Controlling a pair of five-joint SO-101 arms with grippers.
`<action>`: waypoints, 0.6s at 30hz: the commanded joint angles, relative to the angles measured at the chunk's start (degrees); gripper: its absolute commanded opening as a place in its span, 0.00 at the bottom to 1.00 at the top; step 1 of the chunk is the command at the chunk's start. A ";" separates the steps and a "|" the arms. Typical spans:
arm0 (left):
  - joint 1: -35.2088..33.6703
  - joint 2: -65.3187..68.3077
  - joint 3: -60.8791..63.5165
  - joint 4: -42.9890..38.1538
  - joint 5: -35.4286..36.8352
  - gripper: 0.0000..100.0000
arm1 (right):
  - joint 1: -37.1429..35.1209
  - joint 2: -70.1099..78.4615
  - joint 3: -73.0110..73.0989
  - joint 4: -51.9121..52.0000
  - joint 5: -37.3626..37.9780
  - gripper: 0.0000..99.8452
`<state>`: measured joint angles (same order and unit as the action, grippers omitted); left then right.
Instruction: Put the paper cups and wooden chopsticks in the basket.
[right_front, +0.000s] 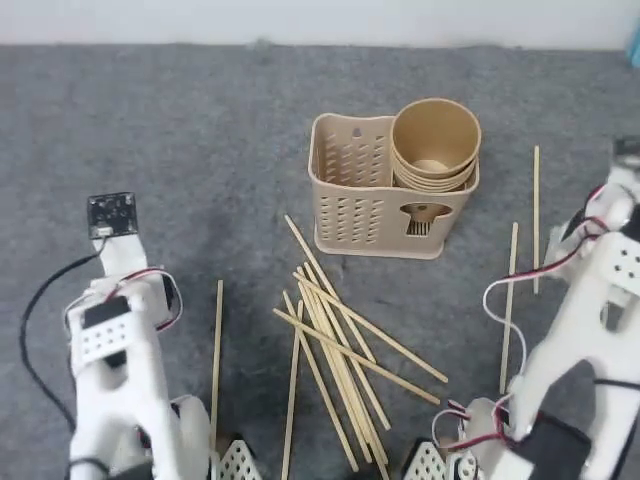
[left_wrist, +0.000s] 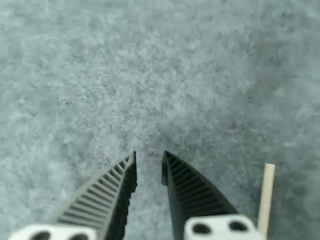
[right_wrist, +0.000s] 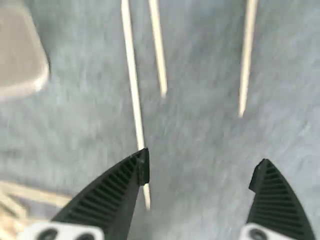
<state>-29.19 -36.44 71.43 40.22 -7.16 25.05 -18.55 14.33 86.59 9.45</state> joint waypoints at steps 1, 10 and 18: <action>0.09 6.95 -6.02 -0.97 -0.53 0.08 | -0.75 6.20 -5.63 -11.12 -3.87 0.33; 0.09 7.82 -6.99 0.00 -0.62 0.08 | -5.67 37.41 -23.21 -26.33 -8.18 0.33; 0.09 7.91 -6.99 -1.05 -0.62 0.08 | -9.89 58.95 -45.98 -15.08 -8.18 0.33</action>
<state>-29.19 -28.53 66.77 40.31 -7.43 16.09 36.57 -22.24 69.19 2.07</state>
